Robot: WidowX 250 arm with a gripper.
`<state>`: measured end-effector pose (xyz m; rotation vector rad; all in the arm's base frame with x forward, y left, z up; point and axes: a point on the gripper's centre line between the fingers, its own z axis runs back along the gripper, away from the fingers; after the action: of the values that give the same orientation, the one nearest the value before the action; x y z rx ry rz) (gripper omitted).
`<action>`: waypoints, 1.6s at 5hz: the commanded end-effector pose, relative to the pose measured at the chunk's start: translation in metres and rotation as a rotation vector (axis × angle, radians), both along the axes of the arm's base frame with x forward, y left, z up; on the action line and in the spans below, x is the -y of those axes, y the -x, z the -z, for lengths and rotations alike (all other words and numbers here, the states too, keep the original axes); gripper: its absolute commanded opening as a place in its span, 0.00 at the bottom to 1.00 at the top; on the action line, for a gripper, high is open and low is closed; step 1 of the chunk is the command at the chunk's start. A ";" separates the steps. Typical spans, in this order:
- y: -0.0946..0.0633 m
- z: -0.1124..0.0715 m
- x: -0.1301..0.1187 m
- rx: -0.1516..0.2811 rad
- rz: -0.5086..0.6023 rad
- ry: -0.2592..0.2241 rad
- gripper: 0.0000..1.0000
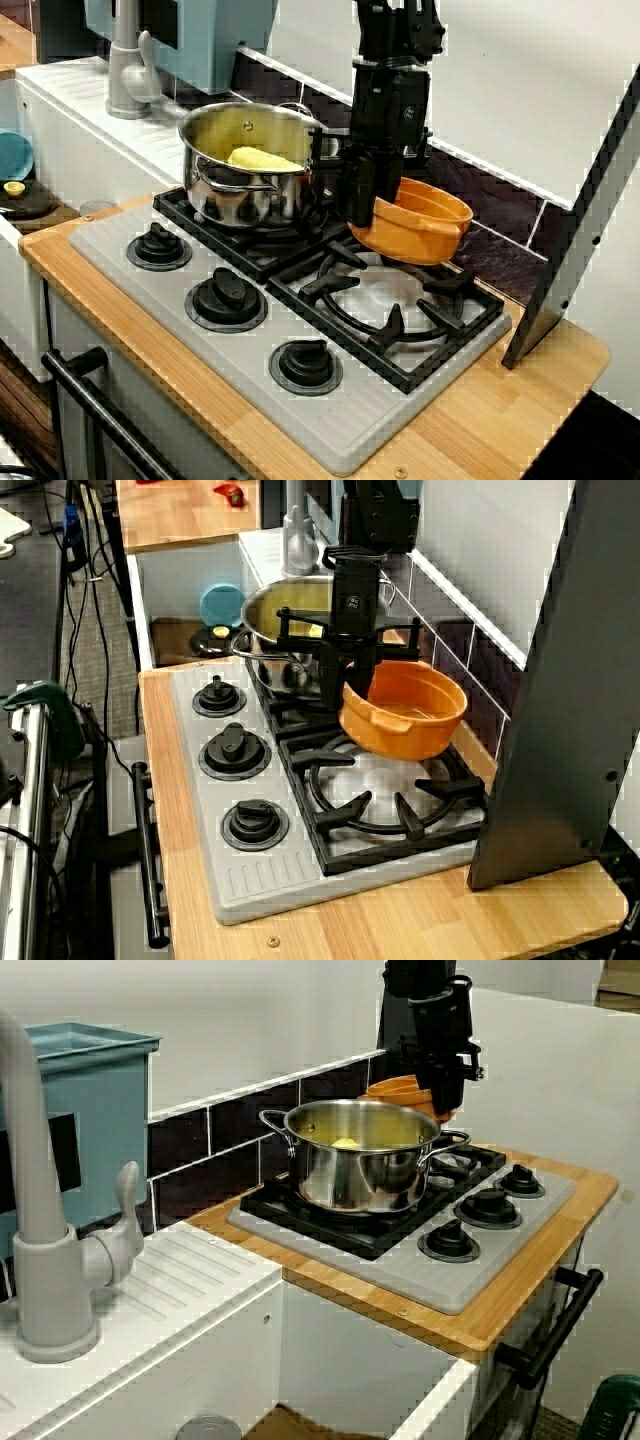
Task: Lift pot from stove
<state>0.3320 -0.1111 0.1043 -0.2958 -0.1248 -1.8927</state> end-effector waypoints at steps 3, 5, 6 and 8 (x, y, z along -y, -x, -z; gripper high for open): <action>0.008 -0.061 -0.003 0.092 0.015 0.077 0.00; 0.009 -0.072 -0.005 0.099 0.012 0.094 0.00; 0.008 -0.075 -0.007 0.101 0.007 0.098 0.00; 0.008 -0.085 -0.010 0.102 0.000 0.114 0.00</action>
<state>0.3210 -0.1017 0.1533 -0.3671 -0.2117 -1.8848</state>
